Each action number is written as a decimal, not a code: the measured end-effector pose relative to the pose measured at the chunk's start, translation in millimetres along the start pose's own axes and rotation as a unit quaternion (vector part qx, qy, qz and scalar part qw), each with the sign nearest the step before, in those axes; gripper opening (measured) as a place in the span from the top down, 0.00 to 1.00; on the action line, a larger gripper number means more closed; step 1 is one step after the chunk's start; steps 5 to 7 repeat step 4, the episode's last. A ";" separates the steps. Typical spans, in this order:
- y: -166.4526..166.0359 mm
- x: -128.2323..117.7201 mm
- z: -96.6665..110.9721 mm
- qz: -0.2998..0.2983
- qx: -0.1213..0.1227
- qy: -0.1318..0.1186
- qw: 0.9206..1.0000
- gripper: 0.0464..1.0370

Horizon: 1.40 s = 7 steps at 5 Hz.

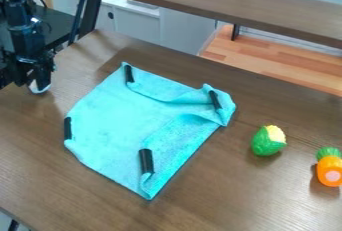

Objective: Take the black figure out of the bottom edge of the cloth

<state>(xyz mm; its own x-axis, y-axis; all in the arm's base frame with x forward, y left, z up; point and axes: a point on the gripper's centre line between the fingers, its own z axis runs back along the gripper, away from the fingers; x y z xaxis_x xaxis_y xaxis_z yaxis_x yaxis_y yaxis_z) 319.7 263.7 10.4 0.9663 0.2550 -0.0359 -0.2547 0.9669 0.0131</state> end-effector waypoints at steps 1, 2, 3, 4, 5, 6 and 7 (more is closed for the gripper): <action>-3.0 -1.7 -0.7 0.001 -0.009 0.004 1.000 0.04; -8.7 -5.1 4.4 0.005 -0.025 0.014 1.000 0.04; -5.9 -4.0 40.3 0.018 -0.009 -0.014 1.000 0.04; 0.1 -4.1 95.5 0.053 0.028 -0.080 0.995 0.04; 0.1 -4.1 95.5 0.053 0.028 -0.080 0.995 0.04; 0.1 -4.1 95.5 0.053 0.028 -0.080 0.995 0.04; 0.1 -4.1 95.5 0.053 0.028 -0.080 0.995 0.04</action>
